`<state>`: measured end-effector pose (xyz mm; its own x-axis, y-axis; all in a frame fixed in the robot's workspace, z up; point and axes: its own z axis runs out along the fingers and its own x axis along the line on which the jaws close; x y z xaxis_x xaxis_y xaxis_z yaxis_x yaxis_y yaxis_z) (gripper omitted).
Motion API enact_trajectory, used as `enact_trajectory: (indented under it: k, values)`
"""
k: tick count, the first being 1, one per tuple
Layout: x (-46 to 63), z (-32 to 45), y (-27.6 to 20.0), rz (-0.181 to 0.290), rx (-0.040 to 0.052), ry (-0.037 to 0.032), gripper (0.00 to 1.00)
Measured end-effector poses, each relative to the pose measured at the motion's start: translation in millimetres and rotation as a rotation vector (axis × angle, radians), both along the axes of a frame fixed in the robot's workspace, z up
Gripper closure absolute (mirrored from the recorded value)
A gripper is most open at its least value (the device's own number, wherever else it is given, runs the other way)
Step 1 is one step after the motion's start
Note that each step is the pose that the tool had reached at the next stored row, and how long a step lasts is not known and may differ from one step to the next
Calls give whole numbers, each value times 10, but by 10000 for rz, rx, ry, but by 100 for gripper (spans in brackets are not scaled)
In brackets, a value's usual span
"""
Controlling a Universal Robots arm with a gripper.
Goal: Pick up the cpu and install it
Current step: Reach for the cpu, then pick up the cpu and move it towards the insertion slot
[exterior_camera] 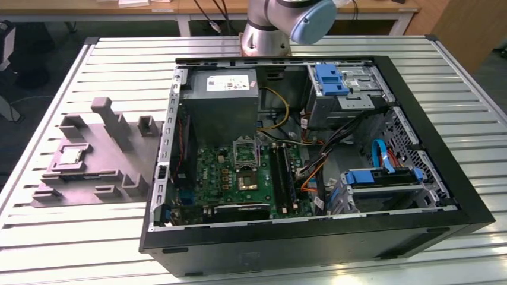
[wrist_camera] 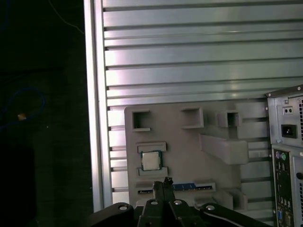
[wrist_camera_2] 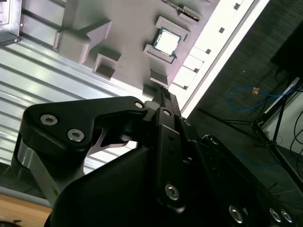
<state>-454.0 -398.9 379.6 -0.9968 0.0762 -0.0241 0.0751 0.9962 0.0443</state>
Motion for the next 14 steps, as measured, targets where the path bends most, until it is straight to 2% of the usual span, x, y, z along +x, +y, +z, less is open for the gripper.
enact_trajectory:
  k: [8, 14]
  values:
    - [-124, -2, 0, 0, 0, 0, 89]
    - [-133, -2, 0, 0, 0, 0, 89]
